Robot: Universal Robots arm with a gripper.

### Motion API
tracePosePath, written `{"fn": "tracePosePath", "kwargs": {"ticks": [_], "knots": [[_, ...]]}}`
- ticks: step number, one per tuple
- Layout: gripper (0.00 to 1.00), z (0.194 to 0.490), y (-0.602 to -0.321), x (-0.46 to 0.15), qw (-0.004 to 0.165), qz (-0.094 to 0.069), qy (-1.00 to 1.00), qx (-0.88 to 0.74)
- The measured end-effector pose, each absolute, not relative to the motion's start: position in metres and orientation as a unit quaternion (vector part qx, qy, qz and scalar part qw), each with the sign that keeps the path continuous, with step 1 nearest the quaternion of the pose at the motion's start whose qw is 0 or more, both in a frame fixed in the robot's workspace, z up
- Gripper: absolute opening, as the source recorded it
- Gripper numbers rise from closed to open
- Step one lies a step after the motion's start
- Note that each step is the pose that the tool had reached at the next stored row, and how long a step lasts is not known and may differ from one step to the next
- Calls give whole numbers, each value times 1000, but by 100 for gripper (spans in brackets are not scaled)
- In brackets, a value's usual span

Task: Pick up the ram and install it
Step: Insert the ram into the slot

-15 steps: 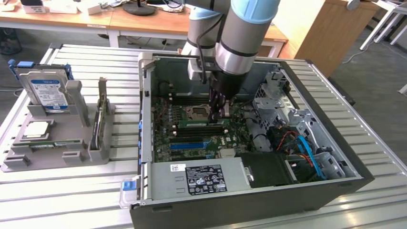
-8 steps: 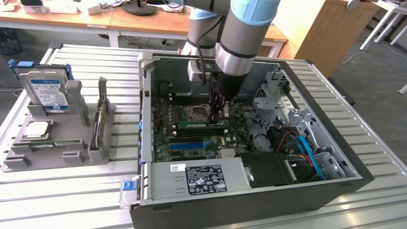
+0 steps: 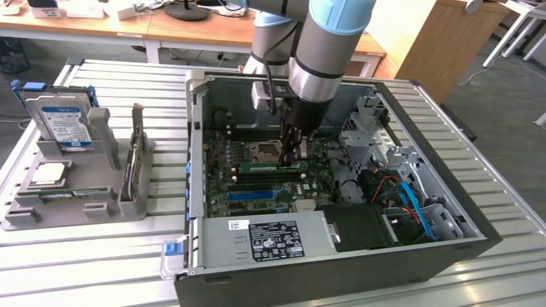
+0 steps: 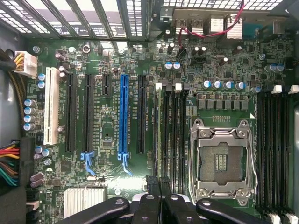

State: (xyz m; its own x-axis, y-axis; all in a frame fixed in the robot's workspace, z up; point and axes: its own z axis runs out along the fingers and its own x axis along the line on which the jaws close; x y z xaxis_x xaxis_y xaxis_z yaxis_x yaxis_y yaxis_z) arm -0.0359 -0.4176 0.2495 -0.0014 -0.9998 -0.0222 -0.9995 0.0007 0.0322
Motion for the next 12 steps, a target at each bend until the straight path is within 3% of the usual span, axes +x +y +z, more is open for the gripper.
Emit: {"fn": "tracePosePath", "kwargs": {"ticks": [12], "knots": [[12,246,-418,-36,4,-19,-707,707]]}}
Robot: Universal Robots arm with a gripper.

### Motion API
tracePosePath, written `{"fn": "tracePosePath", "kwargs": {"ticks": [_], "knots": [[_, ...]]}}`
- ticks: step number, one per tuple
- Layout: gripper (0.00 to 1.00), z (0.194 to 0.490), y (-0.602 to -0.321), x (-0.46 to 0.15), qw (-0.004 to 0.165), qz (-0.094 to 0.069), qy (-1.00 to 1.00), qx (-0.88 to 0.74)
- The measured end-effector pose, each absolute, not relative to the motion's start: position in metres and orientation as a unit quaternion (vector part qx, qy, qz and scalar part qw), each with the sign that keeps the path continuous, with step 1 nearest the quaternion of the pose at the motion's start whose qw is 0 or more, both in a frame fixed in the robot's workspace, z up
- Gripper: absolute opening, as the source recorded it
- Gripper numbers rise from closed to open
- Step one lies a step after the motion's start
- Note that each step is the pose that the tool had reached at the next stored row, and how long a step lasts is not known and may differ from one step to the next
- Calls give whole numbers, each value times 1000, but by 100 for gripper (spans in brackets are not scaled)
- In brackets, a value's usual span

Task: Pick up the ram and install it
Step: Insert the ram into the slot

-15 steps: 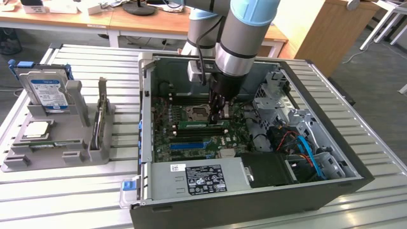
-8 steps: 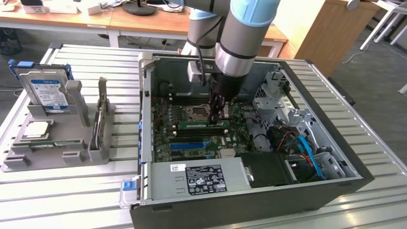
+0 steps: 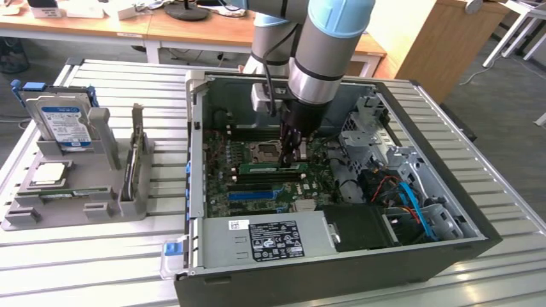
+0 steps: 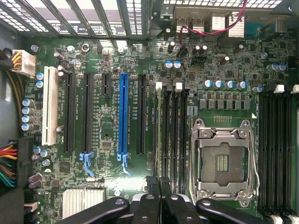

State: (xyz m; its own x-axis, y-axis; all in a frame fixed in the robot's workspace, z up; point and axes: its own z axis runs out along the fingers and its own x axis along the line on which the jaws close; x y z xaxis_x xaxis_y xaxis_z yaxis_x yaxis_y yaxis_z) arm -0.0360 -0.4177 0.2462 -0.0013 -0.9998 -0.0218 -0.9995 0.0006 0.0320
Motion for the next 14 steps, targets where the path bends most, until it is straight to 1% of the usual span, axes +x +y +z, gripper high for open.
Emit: {"fn": "tracePosePath", "kwargs": {"ticks": [14], "knots": [[12,243,-418,-36,4,-19,-707,707]]}}
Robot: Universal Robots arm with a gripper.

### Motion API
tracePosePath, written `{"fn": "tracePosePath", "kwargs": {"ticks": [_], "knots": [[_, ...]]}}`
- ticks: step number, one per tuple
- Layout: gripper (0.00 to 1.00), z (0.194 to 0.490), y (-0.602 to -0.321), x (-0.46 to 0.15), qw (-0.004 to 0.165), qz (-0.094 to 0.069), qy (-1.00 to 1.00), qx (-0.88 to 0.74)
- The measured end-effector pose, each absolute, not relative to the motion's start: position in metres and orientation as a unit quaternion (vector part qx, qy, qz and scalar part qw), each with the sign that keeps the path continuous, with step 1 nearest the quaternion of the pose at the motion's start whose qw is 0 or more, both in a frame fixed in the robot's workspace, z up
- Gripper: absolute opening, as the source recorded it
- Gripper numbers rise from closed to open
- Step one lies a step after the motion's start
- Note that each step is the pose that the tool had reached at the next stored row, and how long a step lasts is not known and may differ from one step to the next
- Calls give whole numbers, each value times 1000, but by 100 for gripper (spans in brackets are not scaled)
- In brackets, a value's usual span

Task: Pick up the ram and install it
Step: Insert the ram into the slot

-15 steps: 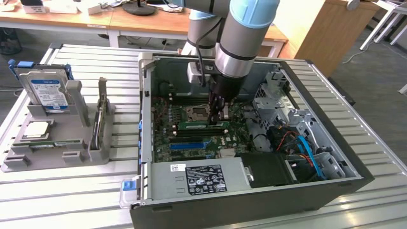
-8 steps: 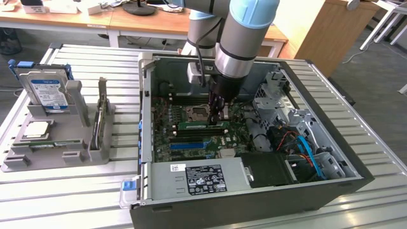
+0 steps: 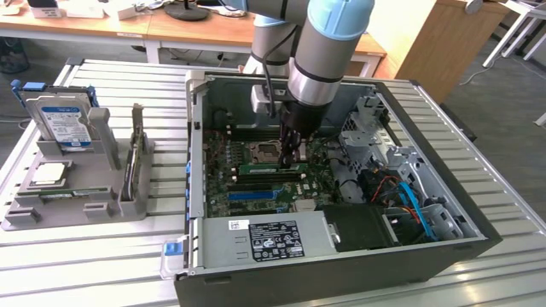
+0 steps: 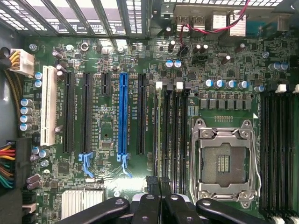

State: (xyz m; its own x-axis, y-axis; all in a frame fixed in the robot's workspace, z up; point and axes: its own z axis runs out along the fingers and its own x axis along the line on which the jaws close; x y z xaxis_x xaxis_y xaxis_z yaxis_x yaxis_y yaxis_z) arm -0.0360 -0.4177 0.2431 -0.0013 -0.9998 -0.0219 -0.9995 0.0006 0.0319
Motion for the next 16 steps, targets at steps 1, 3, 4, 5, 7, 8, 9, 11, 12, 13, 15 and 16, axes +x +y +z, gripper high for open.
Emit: {"fn": "tracePosePath", "kwargs": {"ticks": [1,3,4,5,7,8,9,11,12,13,15,16], "knots": [[12,243,-418,-36,4,-19,-707,707],[12,243,-418,-36,3,-19,-707,707],[12,243,-418,-36,3,-19,-707,707],[12,243,-418,-36,3,-19,-707,707],[12,242,-418,-36,3,-19,-707,707],[12,242,-418,-36,3,-19,-707,707],[12,242,-418,-37,3,-19,-707,707],[12,241,-418,-37,3,-18,-707,707],[12,241,-418,-37,3,-18,-707,707],[12,241,-418,-37,3,-18,-707,707],[12,240,-418,-37,3,-18,-707,707],[12,240,-418,-37,3,-18,-707,707]]}}
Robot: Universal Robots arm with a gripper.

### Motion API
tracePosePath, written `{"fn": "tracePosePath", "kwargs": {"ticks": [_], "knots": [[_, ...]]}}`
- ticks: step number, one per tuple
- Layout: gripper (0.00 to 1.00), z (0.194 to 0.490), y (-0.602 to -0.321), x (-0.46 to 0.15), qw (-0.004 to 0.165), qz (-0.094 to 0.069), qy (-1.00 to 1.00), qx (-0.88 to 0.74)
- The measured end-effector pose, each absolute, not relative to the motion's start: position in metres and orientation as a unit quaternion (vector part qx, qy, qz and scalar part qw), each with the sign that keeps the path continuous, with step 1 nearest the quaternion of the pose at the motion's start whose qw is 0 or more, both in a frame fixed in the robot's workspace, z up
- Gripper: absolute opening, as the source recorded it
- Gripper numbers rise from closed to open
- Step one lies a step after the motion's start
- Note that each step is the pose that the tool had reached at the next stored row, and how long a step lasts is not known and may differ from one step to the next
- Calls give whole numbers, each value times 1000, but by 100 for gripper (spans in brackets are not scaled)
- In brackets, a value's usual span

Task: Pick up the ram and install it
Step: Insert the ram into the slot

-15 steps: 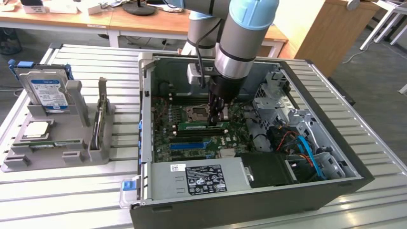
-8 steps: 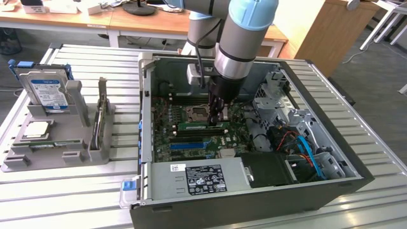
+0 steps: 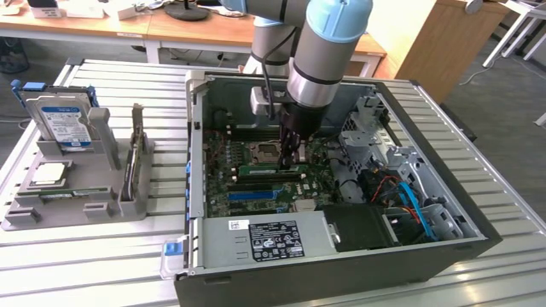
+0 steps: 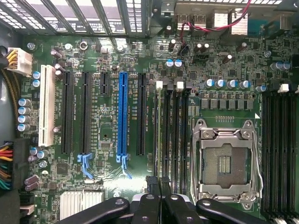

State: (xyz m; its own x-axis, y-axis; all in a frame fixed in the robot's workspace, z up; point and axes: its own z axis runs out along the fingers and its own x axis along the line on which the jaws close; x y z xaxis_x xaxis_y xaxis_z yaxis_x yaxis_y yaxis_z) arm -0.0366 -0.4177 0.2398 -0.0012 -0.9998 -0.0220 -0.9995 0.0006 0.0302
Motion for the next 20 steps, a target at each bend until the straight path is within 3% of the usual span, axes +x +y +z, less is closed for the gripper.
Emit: {"fn": "tracePosePath", "kwargs": {"ticks": [20], "knots": [[12,236,-417,-37,3,-18,-707,707]]}}
